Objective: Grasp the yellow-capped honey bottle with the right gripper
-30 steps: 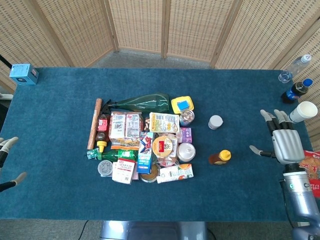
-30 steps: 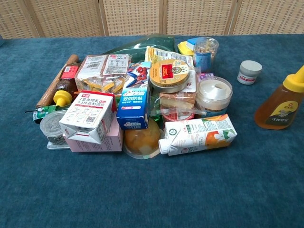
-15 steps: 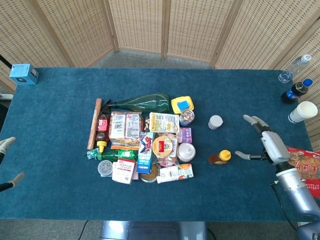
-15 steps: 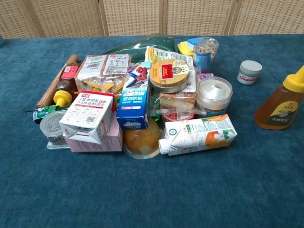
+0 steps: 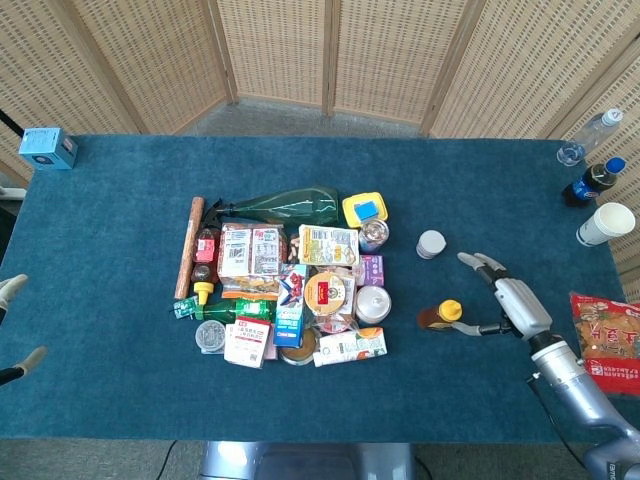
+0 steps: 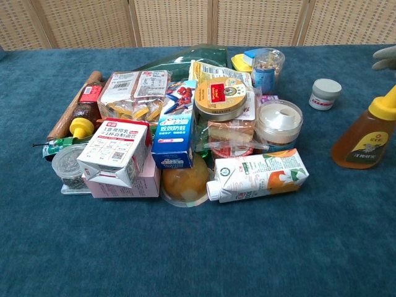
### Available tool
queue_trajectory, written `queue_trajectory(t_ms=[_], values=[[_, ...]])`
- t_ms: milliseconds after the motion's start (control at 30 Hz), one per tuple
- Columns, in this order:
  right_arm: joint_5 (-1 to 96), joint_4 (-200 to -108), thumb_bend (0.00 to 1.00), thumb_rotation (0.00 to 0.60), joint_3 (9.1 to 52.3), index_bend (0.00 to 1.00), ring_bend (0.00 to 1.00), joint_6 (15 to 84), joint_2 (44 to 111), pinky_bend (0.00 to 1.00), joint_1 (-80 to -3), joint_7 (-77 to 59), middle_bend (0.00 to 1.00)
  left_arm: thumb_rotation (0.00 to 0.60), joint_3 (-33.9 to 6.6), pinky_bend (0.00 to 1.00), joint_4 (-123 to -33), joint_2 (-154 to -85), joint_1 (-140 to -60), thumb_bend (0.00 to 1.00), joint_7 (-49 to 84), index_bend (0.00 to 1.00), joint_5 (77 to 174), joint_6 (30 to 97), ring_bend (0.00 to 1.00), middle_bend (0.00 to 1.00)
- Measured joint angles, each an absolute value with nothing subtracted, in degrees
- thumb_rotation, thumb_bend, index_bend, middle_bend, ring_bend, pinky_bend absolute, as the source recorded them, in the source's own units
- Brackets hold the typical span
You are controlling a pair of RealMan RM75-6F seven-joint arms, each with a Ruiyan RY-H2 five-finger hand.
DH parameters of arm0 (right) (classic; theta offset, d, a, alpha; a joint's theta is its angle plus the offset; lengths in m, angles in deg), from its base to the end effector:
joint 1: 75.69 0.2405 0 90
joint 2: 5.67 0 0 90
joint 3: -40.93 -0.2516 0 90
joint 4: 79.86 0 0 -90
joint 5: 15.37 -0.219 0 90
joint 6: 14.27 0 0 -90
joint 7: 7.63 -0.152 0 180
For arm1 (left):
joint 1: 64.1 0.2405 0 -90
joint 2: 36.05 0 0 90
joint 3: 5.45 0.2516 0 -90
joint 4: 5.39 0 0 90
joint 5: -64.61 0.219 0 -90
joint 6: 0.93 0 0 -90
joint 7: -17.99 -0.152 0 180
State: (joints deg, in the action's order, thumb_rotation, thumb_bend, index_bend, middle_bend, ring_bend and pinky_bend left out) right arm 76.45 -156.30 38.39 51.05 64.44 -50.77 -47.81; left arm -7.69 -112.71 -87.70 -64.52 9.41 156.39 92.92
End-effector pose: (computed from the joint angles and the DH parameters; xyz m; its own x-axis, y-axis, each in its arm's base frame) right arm -0.2872 -0.2990 0.0940 -0.0014 -0.3342 0.9425 -0.9765 -0.2028 -0.0734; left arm -0.2629 0.1611 0.2048 0.4883 -0.1130 0.8653 0.8686 -0.0330 -0.4944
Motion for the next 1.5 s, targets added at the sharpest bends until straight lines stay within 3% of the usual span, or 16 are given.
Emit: queue_trajectory(t_ms=[467, 633, 700, 800, 867, 900, 1000, 1500], values=[[78.26, -155.42, 0.15, 0.476, 41.92, 0.00, 0.00, 46.98, 65.67, 0.06, -48.60, -48.53, 0.06, 0.600, -7.70, 0.00, -113.19, -87.59, -64.18, 0.00, 8.89, 0.11, 157.03, 93.53, 0.17, 0.24], [78.36, -155.19, 0.15, 0.479, 42.00, 0.00, 0.02, 45.26, 66.88, 0.11, -46.64, -49.83, 0.14, 0.600, -7.56, 0.00, -112.91, -87.36, -63.37, 0.00, 9.25, 0.11, 156.76, 94.47, 0.17, 0.24], [78.18, -154.94, 0.13, 0.538, 41.71, 0.11, 0.21, 44.77, 67.38, 0.31, -45.95, -50.91, 0.35, 0.600, -7.49, 0.00, -112.74, -87.24, -62.90, 0.00, 9.50, 0.11, 156.59, 95.06, 0.17, 0.24], [77.34, -154.29, 0.07, 0.600, 41.01, 0.50, 0.71, 43.85, 68.35, 0.70, -44.89, -52.89, 0.78, 0.600, -7.38, 0.00, -112.38, -87.14, -62.09, 0.00, 10.00, 0.11, 156.31, 96.07, 0.16, 0.24], [77.11, -153.96, 0.06, 0.600, 40.81, 0.68, 0.93, 43.38, 68.69, 0.88, -44.34, -54.30, 0.95, 0.600, -7.32, 0.00, -112.07, -87.11, -61.54, 0.00, 10.41, 0.11, 156.03, 96.71, 0.16, 0.24], [76.86, -153.30, 0.06, 0.600, 40.56, 0.75, 0.99, 43.33, 69.12, 0.94, -44.04, -55.28, 1.00, 0.600, -7.29, 0.00, -111.81, -87.10, -61.16, 0.00, 10.75, 0.11, 155.78, 97.13, 0.16, 0.24], [76.22, -152.18, 0.06, 0.600, 40.10, 0.79, 1.00, 43.72, 69.76, 1.00, -43.92, -56.23, 1.00, 0.600, -7.25, 0.00, -111.06, -87.07, -60.44, 0.00, 11.58, 0.11, 155.22, 97.84, 0.16, 0.24], [71.76, -154.65, 0.07, 0.600, 37.20, 0.81, 1.00, 50.63, 67.30, 1.00, -47.22, -56.93, 1.00, 0.600, -7.87, 0.00, -110.04, -87.68, -61.46, 0.00, 12.34, 0.11, 155.39, 96.25, 0.16, 0.24]])
